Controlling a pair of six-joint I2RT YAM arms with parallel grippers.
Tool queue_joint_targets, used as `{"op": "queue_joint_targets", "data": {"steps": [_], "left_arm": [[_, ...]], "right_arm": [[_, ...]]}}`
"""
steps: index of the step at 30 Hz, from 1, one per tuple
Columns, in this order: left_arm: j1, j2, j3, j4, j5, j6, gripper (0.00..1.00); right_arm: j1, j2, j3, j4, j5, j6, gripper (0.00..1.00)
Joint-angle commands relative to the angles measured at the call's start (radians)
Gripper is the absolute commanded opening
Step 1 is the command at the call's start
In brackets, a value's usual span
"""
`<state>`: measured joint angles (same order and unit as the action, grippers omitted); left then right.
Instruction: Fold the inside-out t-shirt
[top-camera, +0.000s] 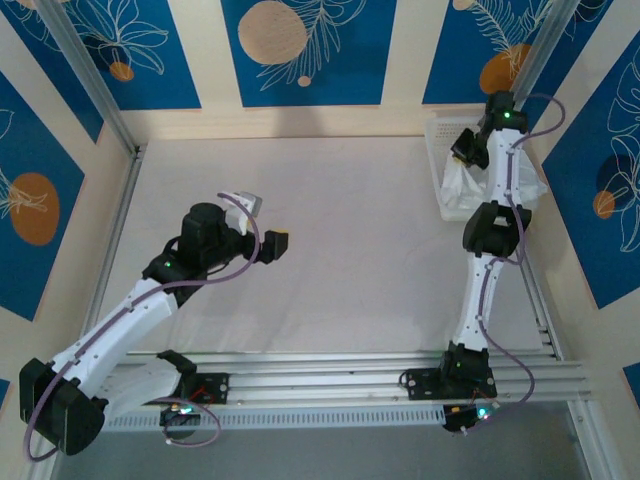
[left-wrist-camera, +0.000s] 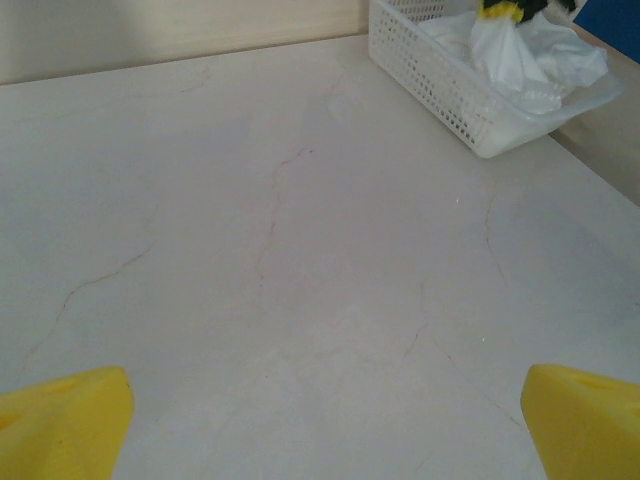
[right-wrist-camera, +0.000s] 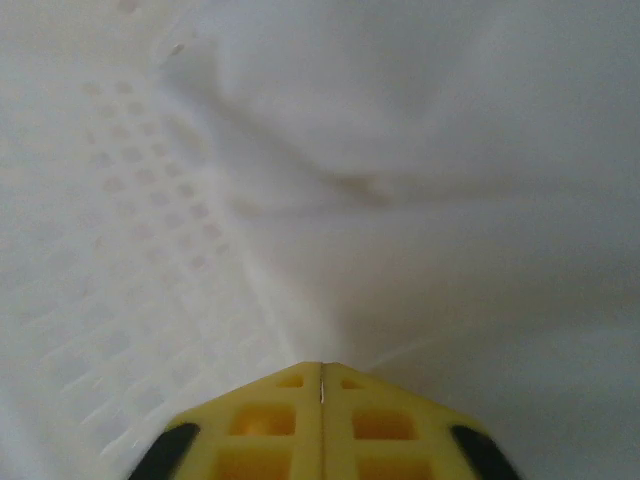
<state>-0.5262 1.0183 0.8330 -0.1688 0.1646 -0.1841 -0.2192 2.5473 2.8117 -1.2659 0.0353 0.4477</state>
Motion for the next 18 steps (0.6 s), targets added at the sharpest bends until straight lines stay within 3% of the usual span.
{"op": "queue_joint_targets", "data": {"steps": [1, 7, 13, 18], "left_arm": [[-0.011, -0.015, 0.035, -0.026, 0.005, 0.015, 0.99], [-0.011, -0.017, 0.026, -0.004, 0.013, -0.010, 0.99], [-0.012, -0.001, 0.052, -0.015, 0.024, -0.016, 0.99], [-0.012, 0.017, 0.049, 0.017, 0.030, -0.036, 0.99]], "right_arm": [[0.021, -0.202, 0.076, -0.061, -0.080, -0.039, 0.00], [0.089, -0.442, 0.085, 0.003, -0.213, -0.034, 0.00], [0.272, -0.615, 0.313, 0.123, -0.101, -0.041, 0.00], [0.396, -0.686, 0.328, 0.218, -0.155, -0.051, 0.00]]}}
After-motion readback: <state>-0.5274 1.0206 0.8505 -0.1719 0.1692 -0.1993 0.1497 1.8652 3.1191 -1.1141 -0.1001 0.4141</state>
